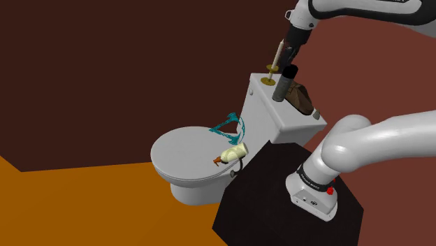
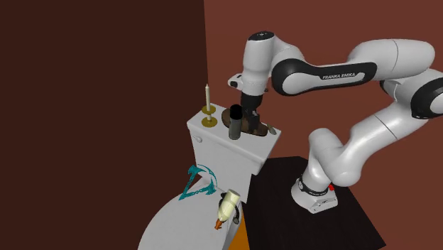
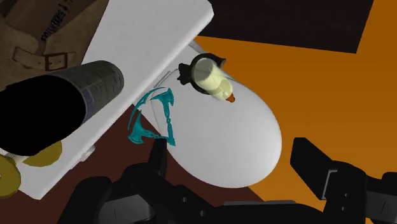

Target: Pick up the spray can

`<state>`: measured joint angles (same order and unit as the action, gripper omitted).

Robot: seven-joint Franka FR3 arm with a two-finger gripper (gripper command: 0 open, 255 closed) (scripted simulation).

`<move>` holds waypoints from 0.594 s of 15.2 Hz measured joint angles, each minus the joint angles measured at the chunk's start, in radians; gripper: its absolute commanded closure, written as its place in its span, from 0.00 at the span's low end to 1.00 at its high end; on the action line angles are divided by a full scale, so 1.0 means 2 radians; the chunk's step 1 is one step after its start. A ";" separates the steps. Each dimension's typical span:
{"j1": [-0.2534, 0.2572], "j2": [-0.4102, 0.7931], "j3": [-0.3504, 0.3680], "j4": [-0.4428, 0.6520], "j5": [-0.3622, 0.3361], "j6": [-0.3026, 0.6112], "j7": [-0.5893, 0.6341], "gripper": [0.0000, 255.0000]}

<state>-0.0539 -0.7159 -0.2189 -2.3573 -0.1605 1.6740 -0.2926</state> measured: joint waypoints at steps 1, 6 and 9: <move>-0.002 0.008 -0.012 0.002 -0.006 0.007 -0.013 0.00; -0.010 0.059 -0.073 0.034 -0.026 0.032 -0.083 0.00; -0.011 0.094 -0.106 0.057 -0.031 0.046 -0.123 0.00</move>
<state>-0.0752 -0.5285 -0.4316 -2.2427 -0.2219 1.7650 -0.5394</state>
